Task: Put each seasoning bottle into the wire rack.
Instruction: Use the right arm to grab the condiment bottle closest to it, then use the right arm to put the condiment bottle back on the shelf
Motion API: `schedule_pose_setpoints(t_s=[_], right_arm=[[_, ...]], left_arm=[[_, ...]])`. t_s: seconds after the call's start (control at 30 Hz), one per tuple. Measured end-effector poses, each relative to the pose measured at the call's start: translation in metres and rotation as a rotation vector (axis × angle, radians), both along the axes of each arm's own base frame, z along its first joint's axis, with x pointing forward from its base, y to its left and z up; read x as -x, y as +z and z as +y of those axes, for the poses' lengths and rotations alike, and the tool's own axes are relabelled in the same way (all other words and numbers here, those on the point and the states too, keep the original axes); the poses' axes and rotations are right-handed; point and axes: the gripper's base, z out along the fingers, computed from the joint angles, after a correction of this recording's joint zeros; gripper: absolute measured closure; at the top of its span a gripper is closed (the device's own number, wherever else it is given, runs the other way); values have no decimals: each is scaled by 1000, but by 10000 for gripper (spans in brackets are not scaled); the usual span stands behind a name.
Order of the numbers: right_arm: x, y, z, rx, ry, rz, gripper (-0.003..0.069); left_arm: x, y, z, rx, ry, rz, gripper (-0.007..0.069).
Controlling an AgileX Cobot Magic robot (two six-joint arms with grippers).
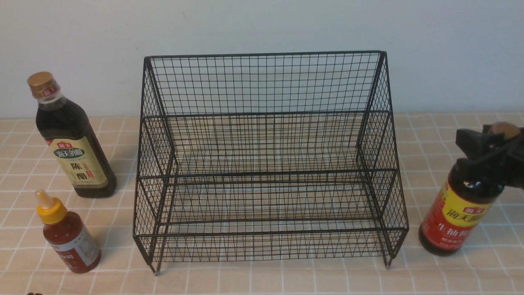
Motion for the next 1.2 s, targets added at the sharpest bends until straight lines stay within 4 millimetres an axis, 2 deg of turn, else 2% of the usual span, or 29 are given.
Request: schedule_pose_setpoints(t_s=[0.03, 0.1, 0.17, 0.2, 0.23, 0.3, 0.33, 0.47, 0.53, 0.6, 0.73, 0.83, 0.87, 0.93, 1.0, 1.03, 1.2], right_arm=[[1, 4, 0, 3, -1, -7, 389], [7, 34, -3, 15, -11, -72, 389], [8, 49, -3, 15, -16, -103, 389], [11, 61, -4, 11, -19, -135, 389], [13, 81, -4, 9, -22, -175, 389], [15, 99, -1, 2, -12, -218, 389], [17, 112, 3, -2, 8, -247, 389], [22, 142, 25, -31, 106, -317, 389], [22, 147, 31, -39, 136, -328, 389], [18, 156, 52, -61, 217, -345, 390], [3, 158, 79, -74, 295, -335, 390], [-17, 152, 99, -80, 331, -317, 390], [-17, 153, 99, -82, 331, -321, 390], [-38, 142, 113, -87, 344, -295, 390], [-43, 138, 116, -89, 346, -290, 390], [-52, 129, 123, -89, 352, -277, 390], [-71, 104, 133, -66, 355, -208, 390]], left_arm=[[0, 0, 0, 0, 0, 0, 631], [0, 0, 0, 0, 0, 0, 631], [0, 0, 0, 0, 0, 0, 631], [0, 0, 0, 0, 0, 0, 631], [0, 0, 0, 0, 0, 0, 631], [0, 0, 0, 0, 0, 0, 631], [0, 0, 0, 0, 0, 0, 631], [0, 0, 0, 0, 0, 0, 631], [0, 0, 0, 0, 0, 0, 631], [0, 0, 0, 0, 0, 0, 631], [0, 0, 0, 0, 0, 0, 631], [0, 0, 0, 0, 0, 0, 631], [0, 0, 0, 0, 0, 0, 631], [0, 0, 0, 0, 0, 0, 631], [0, 0, 0, 0, 0, 0, 631], [0, 0, 0, 0, 0, 0, 631], [0, 0, 0, 0, 0, 0, 631]])
